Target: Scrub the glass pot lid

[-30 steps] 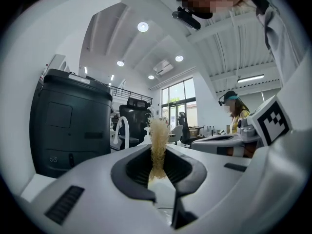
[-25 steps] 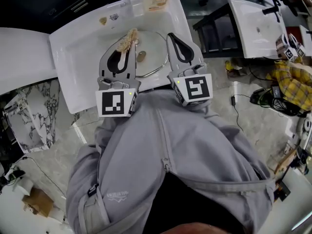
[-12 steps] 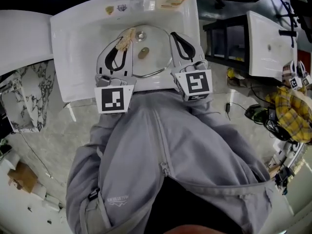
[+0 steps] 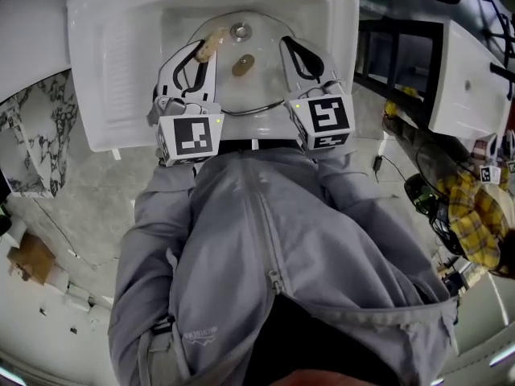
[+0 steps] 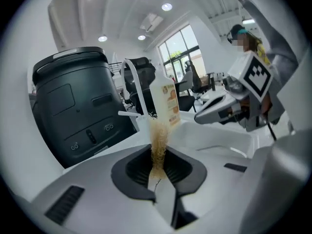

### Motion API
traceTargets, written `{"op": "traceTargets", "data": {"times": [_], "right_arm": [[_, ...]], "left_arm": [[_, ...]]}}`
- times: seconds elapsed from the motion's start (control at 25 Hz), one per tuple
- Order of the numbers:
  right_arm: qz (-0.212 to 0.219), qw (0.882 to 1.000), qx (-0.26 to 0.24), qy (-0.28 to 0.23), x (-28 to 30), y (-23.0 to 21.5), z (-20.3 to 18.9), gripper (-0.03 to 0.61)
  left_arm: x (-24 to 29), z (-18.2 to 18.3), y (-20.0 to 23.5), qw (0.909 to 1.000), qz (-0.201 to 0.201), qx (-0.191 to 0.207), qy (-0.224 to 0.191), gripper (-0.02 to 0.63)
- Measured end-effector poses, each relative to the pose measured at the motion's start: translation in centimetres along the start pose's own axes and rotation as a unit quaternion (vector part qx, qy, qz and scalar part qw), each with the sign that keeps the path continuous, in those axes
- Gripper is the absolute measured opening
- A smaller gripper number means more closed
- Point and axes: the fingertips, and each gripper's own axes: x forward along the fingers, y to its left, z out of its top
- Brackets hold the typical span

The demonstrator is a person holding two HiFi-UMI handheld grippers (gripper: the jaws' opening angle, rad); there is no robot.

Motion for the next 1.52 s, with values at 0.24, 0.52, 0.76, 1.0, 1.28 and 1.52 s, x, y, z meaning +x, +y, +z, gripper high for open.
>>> {"op": "traceTargets", "data": {"times": [0.24,0.52,0.76,1.0,1.28,1.52], "right_arm": [[0.038,0.998,0.006,0.04,3.8,1.0,-3.1,0.005],[0.056,0.995,0.0,0.086,7.9,1.2,-5.8,0.005],[0.0,0.989,-0.022,0.148,9.0,-2.3,-8.4,0.005],[-0.022,0.972,-0.054,0.229,9.5,-3.6,-10.9,0.005],[-0.033,0.959,-0.067,0.272,9.7,-3.8,-12.9,0.005],[-0.027,0.946,-0.099,0.308,10.3,-3.0,-14.4,0.005]], "left_arm": [[2.9,-6.1,-0.6,0.9918,-0.02,0.096,0.081,0.041],[6.9,-11.7,-0.7,0.9674,-0.051,0.181,0.169,0.04],[9.1,-15.3,-1.1,0.93,-0.087,0.26,0.244,0.041],[9.8,-17.2,-1.5,0.9012,-0.128,0.298,0.288,0.041],[9.8,-19.1,-2.8,0.8694,-0.174,0.323,0.331,0.041],[9.1,-19.9,-2.8,0.8479,-0.206,0.34,0.351,0.04]]}}
